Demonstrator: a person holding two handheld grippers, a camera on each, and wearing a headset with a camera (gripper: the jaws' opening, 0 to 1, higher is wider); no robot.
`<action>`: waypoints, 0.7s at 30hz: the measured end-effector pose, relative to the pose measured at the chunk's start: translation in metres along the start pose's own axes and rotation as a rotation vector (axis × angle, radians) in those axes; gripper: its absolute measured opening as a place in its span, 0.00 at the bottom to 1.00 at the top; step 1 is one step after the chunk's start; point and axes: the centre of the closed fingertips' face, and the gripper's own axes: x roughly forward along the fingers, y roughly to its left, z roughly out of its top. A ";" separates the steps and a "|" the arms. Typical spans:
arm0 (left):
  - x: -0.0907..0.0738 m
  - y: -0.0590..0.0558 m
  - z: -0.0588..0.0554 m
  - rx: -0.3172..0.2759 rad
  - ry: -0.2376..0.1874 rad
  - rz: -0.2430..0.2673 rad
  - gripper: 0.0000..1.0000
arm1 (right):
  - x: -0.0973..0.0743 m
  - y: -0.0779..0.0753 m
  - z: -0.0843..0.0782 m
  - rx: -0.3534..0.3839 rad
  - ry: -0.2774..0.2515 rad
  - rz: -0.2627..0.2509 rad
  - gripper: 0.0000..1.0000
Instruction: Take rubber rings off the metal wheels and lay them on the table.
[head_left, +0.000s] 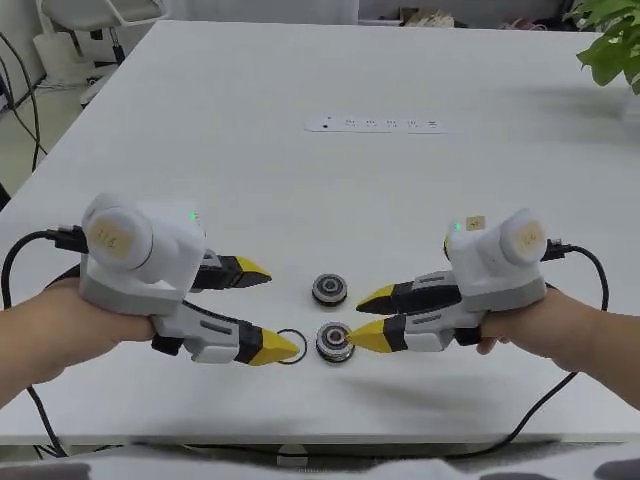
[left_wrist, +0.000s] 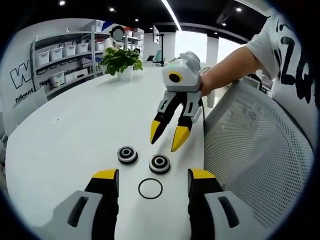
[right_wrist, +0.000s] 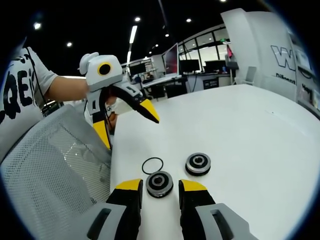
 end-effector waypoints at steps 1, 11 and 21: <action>0.001 0.000 0.000 0.001 0.000 -0.002 0.53 | 0.000 -0.001 -0.001 -0.002 0.003 -0.001 0.27; 0.012 -0.001 0.004 0.009 0.005 -0.019 0.52 | 0.000 -0.002 -0.010 -0.012 0.025 -0.002 0.27; 0.023 -0.002 0.003 0.020 0.019 -0.041 0.49 | 0.003 -0.003 -0.016 -0.028 0.040 -0.001 0.25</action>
